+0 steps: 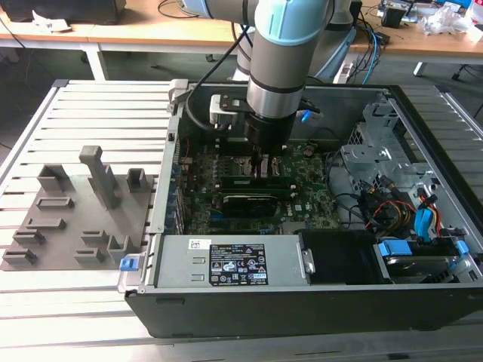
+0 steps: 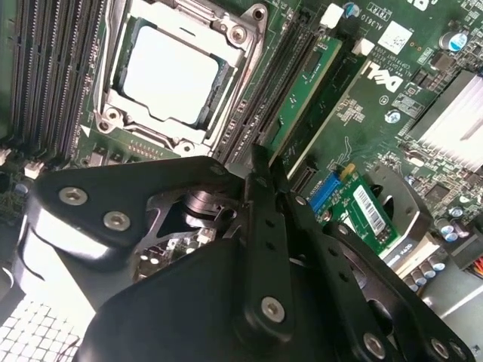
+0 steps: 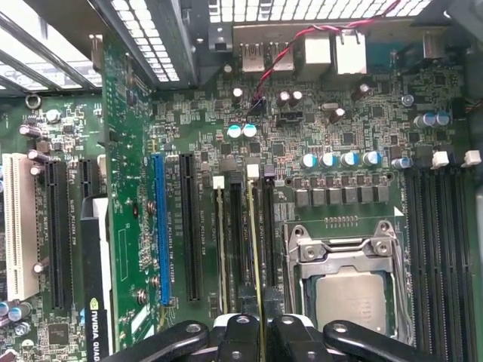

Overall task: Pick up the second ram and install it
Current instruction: 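Insert the second ram into the second slot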

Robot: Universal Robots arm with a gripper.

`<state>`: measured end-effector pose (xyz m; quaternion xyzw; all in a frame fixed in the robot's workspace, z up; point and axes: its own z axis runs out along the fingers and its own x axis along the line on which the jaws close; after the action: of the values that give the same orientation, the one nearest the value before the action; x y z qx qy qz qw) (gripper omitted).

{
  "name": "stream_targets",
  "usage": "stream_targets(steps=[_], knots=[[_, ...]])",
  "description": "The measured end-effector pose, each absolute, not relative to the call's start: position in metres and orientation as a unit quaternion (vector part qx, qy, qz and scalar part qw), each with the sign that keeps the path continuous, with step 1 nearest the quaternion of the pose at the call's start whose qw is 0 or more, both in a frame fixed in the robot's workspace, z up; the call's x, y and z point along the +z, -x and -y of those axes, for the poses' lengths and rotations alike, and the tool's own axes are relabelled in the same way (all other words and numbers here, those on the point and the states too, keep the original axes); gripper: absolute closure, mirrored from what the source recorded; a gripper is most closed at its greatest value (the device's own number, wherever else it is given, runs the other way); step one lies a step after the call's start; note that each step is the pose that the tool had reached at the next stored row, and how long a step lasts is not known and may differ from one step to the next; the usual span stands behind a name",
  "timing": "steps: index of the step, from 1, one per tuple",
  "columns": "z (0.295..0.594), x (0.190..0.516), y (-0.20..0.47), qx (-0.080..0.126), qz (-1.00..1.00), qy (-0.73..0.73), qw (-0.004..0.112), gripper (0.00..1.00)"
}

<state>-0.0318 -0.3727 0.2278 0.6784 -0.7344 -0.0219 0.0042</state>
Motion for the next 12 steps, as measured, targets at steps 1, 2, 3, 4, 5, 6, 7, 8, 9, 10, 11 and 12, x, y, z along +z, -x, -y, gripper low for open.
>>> stream_targets(steps=[1,2,3,4,5,6,7,8,9,10,11,12], knots=[[0.3727,0.2275,0.0311,-0.022,0.734,-0.678,0.004,0.86],[0.3727,0.2272,0.0308,-0.022,0.734,-0.678,0.004,0.86],[0.3729,0.2268,0.0306,-0.022,0.734,-0.678,0.004,0.86],[0.3730,0.2266,0.0306,-0.022,0.734,-0.678,0.004,0.86],[0.3731,0.2258,0.0306,-0.022,0.734,-0.678,0.004,0.86],[0.3731,0.2247,0.0306,-0.022,0.734,-0.678,0.004,0.86],[0.3731,0.2241,0.0306,-0.022,0.734,-0.678,0.004,0.86],[0.3731,0.2235,0.0306,-0.022,0.734,-0.678,0.004,0.86],[0.3731,0.2231,0.0306,-0.022,0.734,-0.678,0.004,0.86],[0.3731,0.2224,0.0306,-0.022,0.734,-0.678,0.004,0.86],[0.3730,0.2221,0.0306,-0.022,0.734,-0.678,0.004,0.86],[0.3726,0.2218,0.0306,-0.022,0.734,-0.678,0.004,0.86]])
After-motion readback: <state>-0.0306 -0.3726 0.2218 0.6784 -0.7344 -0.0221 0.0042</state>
